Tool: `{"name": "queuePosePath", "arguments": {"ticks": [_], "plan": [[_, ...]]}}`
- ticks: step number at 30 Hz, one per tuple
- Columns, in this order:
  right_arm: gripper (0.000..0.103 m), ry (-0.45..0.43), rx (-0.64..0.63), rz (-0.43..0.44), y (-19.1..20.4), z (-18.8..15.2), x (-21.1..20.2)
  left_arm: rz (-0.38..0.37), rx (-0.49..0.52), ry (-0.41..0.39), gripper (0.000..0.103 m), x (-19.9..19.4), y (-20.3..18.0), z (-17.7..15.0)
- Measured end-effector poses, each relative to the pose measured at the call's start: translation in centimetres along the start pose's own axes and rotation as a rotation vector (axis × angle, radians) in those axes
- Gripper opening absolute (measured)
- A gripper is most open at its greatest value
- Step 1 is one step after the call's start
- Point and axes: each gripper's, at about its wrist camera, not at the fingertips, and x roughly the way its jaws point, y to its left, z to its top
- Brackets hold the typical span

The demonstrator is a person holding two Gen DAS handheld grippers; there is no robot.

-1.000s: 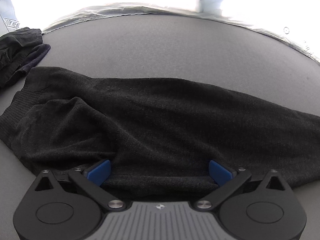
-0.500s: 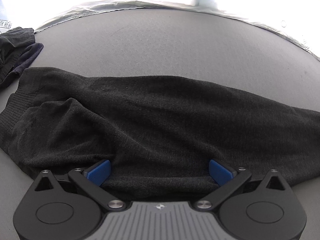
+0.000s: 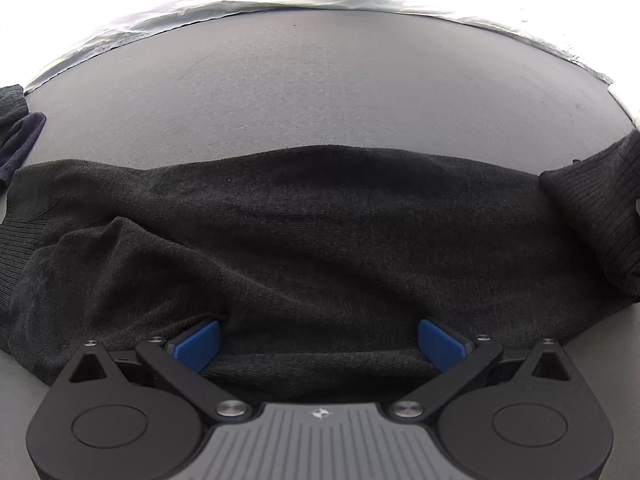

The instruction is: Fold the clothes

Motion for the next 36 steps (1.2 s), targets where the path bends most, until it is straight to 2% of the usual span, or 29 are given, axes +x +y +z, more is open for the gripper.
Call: {"name": "queuePosePath", "arguments": {"ticks": [4, 6, 8, 11, 13, 17, 21, 23, 25, 26, 27, 28, 30, 34, 36], "plan": [[0.02, 0.027, -0.025, -0.056, 0.3, -0.6, 1.2, -0.023, 0.042, 0.007, 0.103, 0.1, 0.2, 0.3], [0.034, 0.041, -0.038, -0.085, 0.4, -0.9, 1.9, -0.033, 0.059, 0.018, 0.103, 0.1, 0.3, 0.5], [0.037, 0.042, -0.06, -0.101, 0.8, -1.0, 2.1, -0.037, 0.067, 0.028, 0.103, 0.2, 0.3, 0.9], [0.038, -0.005, -0.127, -0.077, 2.4, -0.3, 0.8, -0.032, 0.064, 0.033, 0.103, 0.1, 0.3, 0.6], [0.038, -0.052, -0.175, -0.091, 3.4, -0.1, -0.2, -0.03, 0.06, 0.03, 0.103, 0.1, 0.4, 0.7], [0.038, -0.132, -0.188, -0.224, 3.1, 0.4, -1.9, -0.028, 0.051, 0.01, 0.103, -0.2, 0.5, 0.2], [0.04, -0.097, -0.176, -0.321, 1.6, 1.1, -1.4, -0.023, 0.041, -0.012, 0.103, -0.4, 0.4, -0.3], [0.047, -0.058, -0.202, -0.35, 1.4, 1.1, -0.7, -0.019, 0.032, -0.021, 0.103, -0.4, 0.4, -0.4], [0.048, -0.02, -0.227, -0.378, 1.2, 1.1, 0.0, -0.014, 0.024, -0.029, 0.103, -0.5, 0.4, -0.5], [0.046, 0.0, -0.24, -0.393, 1.1, 1.1, 0.4, -0.012, 0.02, -0.032, 0.103, -0.5, 0.4, -0.5], [0.034, 0.023, -0.256, -0.391, 1.1, 1.1, 0.8, -0.01, 0.016, -0.035, 0.103, -0.5, 0.4, -0.6], [0.027, 0.051, -0.274, -0.377, 1.3, 1.1, 1.3, -0.009, 0.014, -0.037, 0.103, -0.4, 0.4, -0.6], [0.009, 0.097, -0.316, -0.308, 2.4, 1.1, 2.6, -0.007, 0.01, -0.039, 0.103, -0.4, 0.4, -0.6], [0.007, 0.163, -0.377, -0.262, 4.3, 0.7, 4.8, -0.002, 0.002, -0.039, 0.103, -0.3, 0.4, -0.5], [0.01, 0.196, -0.402, -0.246, 5.1, 0.4, 5.9, -0.001, 0.0, -0.039, 0.103, -0.3, 0.4, -0.4]]}}
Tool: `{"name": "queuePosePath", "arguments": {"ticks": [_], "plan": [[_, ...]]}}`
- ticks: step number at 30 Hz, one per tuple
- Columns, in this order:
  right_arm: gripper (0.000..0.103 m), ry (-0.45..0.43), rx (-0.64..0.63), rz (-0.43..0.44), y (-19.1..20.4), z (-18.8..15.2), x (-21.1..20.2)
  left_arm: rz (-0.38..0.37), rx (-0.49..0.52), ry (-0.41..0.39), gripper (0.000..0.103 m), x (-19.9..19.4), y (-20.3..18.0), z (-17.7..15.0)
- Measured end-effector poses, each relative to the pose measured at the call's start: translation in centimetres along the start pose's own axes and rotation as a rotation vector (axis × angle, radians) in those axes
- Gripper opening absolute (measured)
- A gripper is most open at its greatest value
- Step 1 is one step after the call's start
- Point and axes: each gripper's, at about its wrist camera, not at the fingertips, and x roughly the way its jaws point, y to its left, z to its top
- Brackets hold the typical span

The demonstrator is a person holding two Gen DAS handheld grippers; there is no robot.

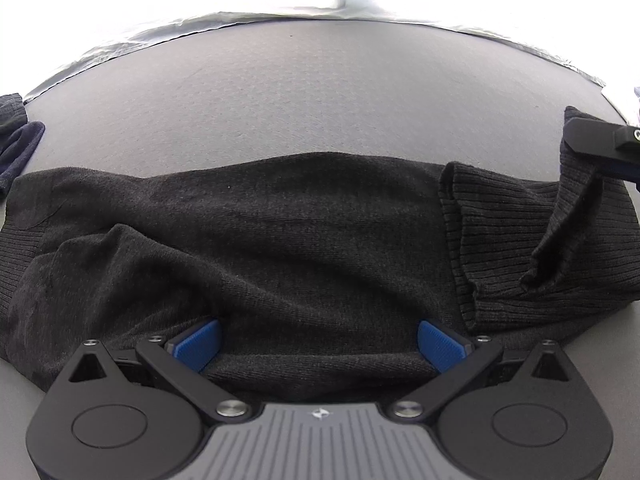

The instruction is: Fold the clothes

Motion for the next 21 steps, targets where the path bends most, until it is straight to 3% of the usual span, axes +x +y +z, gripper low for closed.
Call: {"name": "queuePosePath", "arguments": {"ticks": [1, 3, 8, 12, 14, 18, 21], "plan": [[0.013, 0.013, -0.015, 0.01, 0.5, 0.2, 0.4, 0.0, 0.0, 0.0, 0.103, 0.0, 0.0, 0.0], [0.039, 0.039, -0.046, 0.03, 1.6, 0.5, 1.3, 0.0, 0.0, -0.001, 0.103, -0.1, 0.0, 0.0], [0.04, -0.016, -0.009, -0.012, 0.2, 0.1, -0.2, 0.002, -0.003, -0.003, 0.103, -0.1, 0.1, 0.0], [0.04, -0.114, -0.075, -0.181, -0.4, -0.4, -2.1, 0.008, -0.013, -0.004, 0.103, -0.1, 0.0, 0.0], [0.04, -0.111, -0.113, -0.262, -0.9, -0.7, -2.1, 0.01, -0.016, -0.005, 0.103, -0.1, 0.0, 0.0], [0.041, -0.049, -0.144, -0.31, -1.7, -2.0, -1.2, 0.01, -0.016, -0.005, 0.103, -0.2, 0.0, 0.0], [0.048, -0.042, -0.269, -0.319, 0.4, -3.1, -0.8, 0.008, -0.02, -0.009, 0.103, 0.1, 0.1, -0.1]]}}
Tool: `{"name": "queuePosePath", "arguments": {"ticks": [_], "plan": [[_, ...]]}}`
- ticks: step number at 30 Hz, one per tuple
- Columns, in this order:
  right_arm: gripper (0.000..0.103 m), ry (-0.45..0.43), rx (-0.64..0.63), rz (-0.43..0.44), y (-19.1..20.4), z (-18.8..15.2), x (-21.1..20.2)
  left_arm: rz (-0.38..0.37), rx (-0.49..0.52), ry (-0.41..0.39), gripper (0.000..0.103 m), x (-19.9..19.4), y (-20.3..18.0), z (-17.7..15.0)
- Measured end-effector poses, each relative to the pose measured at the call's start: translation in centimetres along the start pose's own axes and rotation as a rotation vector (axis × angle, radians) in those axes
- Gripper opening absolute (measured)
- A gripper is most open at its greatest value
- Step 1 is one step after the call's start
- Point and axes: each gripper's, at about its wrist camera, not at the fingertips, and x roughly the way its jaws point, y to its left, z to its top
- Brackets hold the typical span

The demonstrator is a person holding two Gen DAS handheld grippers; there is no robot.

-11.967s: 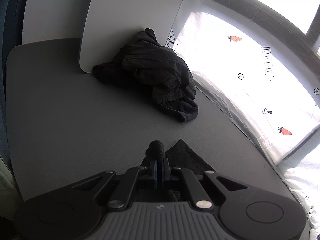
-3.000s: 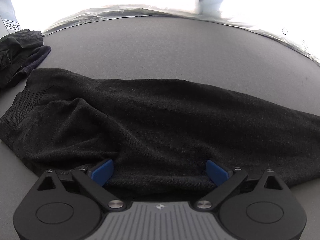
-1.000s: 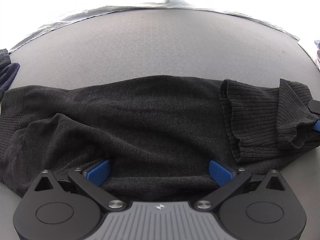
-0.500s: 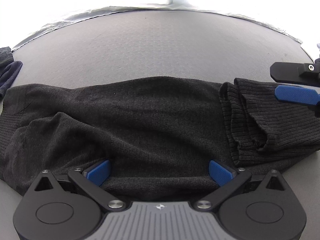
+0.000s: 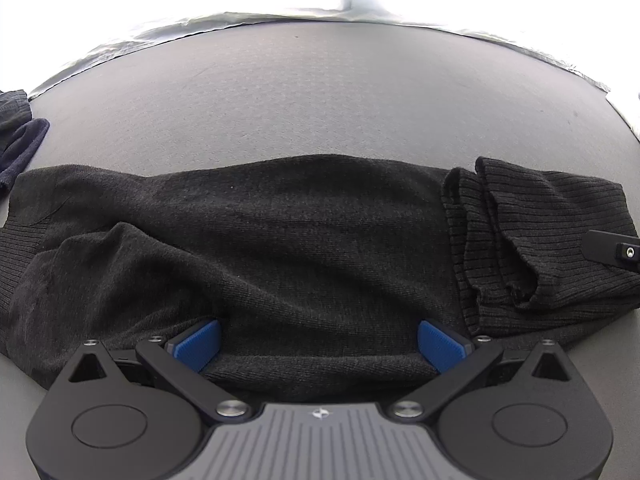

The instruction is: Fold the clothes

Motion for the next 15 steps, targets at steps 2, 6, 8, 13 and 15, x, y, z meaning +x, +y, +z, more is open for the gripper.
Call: {"name": "queuePosePath", "arguments": {"ticks": [2, 6, 8, 13, 15], "plan": [[0.048, -0.01, -0.076, 0.011, 1.7, 0.0, 0.1, -0.006, -0.013, -0.001, 0.103, -0.3, 0.3, -0.1], [0.049, -0.009, -0.179, 0.038, 4.8, -0.3, 0.8, -0.019, -0.057, -0.043, 0.1, -2.4, 1.7, -0.8], [0.053, -0.011, -0.2, 0.027, 6.1, -0.6, 1.3, 0.011, -0.08, -0.07, 0.1, -3.8, 3.1, -1.2], [0.062, -0.023, -0.156, -0.03, 6.8, -1.1, 2.0, 0.047, -0.164, -0.081, 0.1, -5.7, 7.7, -2.5], [0.069, -0.027, -0.138, -0.052, 7.0, -1.4, 2.3, 0.044, -0.191, -0.064, 0.1, -5.7, 9.8, -3.1]]}}
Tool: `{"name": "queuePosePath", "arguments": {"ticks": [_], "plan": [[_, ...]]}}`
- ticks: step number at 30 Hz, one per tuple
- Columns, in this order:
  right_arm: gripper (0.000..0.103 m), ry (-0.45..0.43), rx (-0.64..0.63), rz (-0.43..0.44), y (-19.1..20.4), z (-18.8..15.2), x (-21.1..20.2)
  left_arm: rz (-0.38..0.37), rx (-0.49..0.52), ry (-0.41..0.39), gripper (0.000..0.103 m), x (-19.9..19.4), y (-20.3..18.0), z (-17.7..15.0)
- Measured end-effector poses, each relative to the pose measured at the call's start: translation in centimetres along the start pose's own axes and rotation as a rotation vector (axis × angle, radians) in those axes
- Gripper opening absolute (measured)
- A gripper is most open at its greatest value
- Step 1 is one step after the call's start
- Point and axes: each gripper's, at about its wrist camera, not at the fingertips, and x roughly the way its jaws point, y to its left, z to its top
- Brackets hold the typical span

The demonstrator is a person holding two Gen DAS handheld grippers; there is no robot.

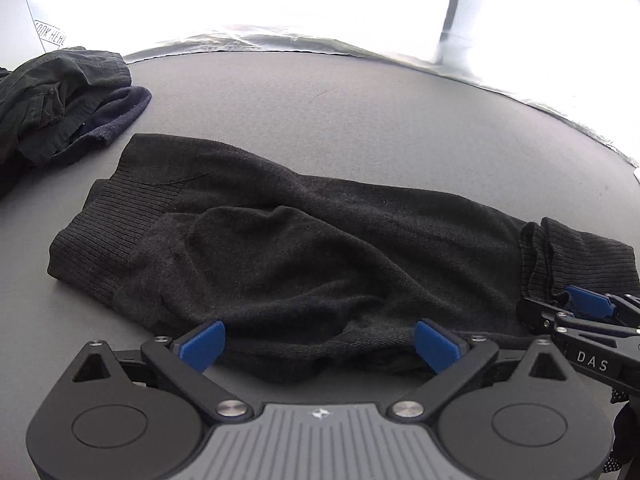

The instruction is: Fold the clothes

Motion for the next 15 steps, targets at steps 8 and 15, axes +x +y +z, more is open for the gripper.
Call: {"name": "queuePosePath", "arguments": {"ticks": [8, 15], "plan": [[0.021, -0.014, 0.074, -0.076, 1.3, -0.7, 0.8, 0.036, -0.105, -0.027, 0.1, 0.2, 8.5, 2.1], [0.01, -0.08, 0.195, 0.049, 2.3, 0.4, -1.2, 0.063, -0.287, -0.042, 0.1, 1.6, 15.7, 4.0]]}}
